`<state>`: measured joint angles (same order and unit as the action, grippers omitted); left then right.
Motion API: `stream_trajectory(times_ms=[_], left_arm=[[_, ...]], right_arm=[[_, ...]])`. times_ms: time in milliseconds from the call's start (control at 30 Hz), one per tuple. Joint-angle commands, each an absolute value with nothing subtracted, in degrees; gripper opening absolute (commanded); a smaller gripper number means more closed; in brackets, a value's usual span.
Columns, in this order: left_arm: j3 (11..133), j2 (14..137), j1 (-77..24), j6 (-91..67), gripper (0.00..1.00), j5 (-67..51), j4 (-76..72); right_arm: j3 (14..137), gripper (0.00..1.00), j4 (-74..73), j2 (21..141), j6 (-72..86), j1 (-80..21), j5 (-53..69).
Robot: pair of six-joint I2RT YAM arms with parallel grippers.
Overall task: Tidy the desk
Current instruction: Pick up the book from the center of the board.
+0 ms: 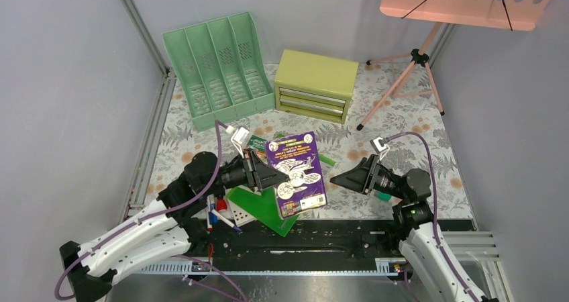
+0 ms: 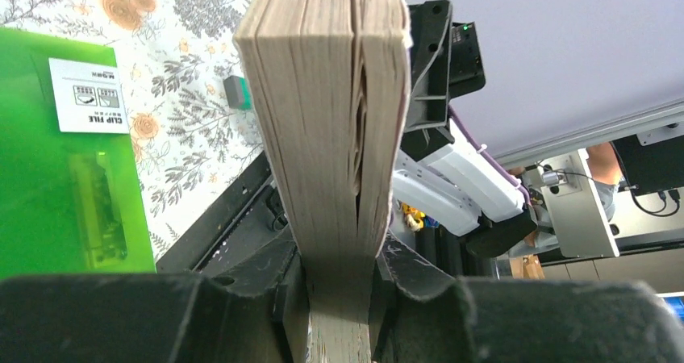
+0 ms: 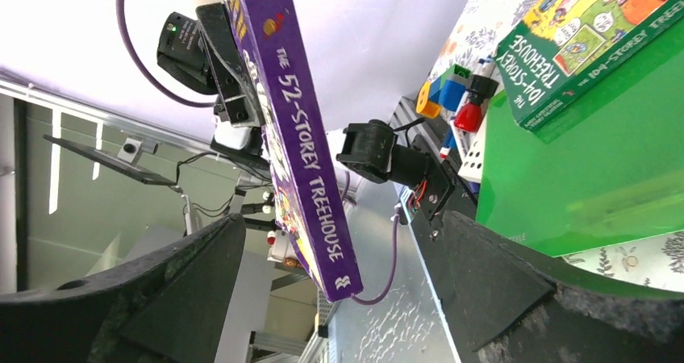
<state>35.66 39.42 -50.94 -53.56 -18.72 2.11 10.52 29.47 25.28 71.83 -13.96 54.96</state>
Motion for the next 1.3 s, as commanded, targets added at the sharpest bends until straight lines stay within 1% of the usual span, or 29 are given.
stream_trajectory(times_ms=[0,100,200,300,400,500,533,600,667,700,733,767,800,833,867,900,933,1033,1133,1233,1267], left_arm=[[37.9,36.8,-50.8,-54.6,0.00,-15.8,-4.4],[38.0,37.0,-50.8,-54.9,0.00,-16.3,-5.0],[37.9,37.6,-50.8,-55.3,0.00,-16.9,-5.9],[37.5,37.8,-50.8,-55.8,0.00,-17.1,-6.8],[37.0,37.9,-50.8,-56.4,0.00,-17.2,-7.4],[36.9,38.1,-50.8,-56.7,0.00,-17.2,-7.8],[36.9,38.1,-50.9,-56.7,0.00,-17.1,-7.9],[37.0,38.0,-50.8,-56.6,0.00,-16.9,-7.8],[37.0,37.9,-50.8,-56.4,0.00,-16.5,-7.2],[37.2,37.8,-50.8,-56.2,0.00,-16.2,-6.4],[37.3,37.4,-50.8,-55.8,0.01,-15.7,-5.3],[37.5,37.1,-50.8,-55.3,0.06,-14.8,-4.0],[37.7,36.5,-50.8,-54.7,0.15,-13.9,-2.4],[38.2,35.8,-50.8,-53.9,0.29,-11.9,-0.6],[38.8,35.1,-50.8,-53.1,0.46,-9.8,2.5],[39.8,34.6,-50.8,-51.6,0.57,-7.6,5.9],[41.0,34.3,-50.8,-50.1,0.67,-5.2,9.9],[45.6,34.2,-50.8,-45.1,0.82,1.8,23.3],[50.2,35.2,-50.9,-40.1,0.90,6.8,33.1],[53.3,36.3,-50.8,-35.9,0.98,7.5,38.0],[53.9,36.7,-50.8,-34.5,0.99,6.8,38.7]], right_arm=[[11.9,0.99,35.2,27.1,73.7,-17.1,54.3],[13.2,0.98,34.3,28.7,71.7,-22.1,51.9],[14.4,0.89,33.7,30.8,69.8,-26.8,49.3],[14.9,0.73,36.9,33.2,71.0,-29.4,48.0],[16.0,0.69,41.3,36.1,73.3,-31.4,47.8],[18.5,0.62,41.9,38.8,72.7,-33.6,47.9],[18.8,0.58,42.6,39.7,72.7,-34.4,47.6],[19.1,0.43,44.1,41.3,72.8,-35.7,47.3],[19.1,0.20,45.6,42.4,73.2,-36.3,47.8],[18.9,0.10,46.5,42.6,73.4,-36.4,48.2],[18.7,0.03,46.9,42.2,73.5,-36.4,48.3],[18.6,0.00,46.2,41.6,73.4,-36.4,47.9],[18.6,0.00,45.3,40.9,72.8,-36.4,47.5],[18.9,0.00,42.0,39.9,71.8,-36.5,46.8],[19.2,0.00,39.4,39.0,70.6,-36.5,46.3],[19.4,0.00,37.4,38.0,69.7,-36.4,45.9],[19.7,0.00,35.0,37.0,68.3,-36.4,45.5],[20.4,0.00,29.0,34.5,65.3,-36.4,44.9],[20.8,0.00,25.7,32.9,63.7,-36.4,45.0],[21.1,0.00,23.6,32.1,62.4,-36.4,46.1],[21.1,0.00,23.2,31.9,61.9,-36.4,46.6]])
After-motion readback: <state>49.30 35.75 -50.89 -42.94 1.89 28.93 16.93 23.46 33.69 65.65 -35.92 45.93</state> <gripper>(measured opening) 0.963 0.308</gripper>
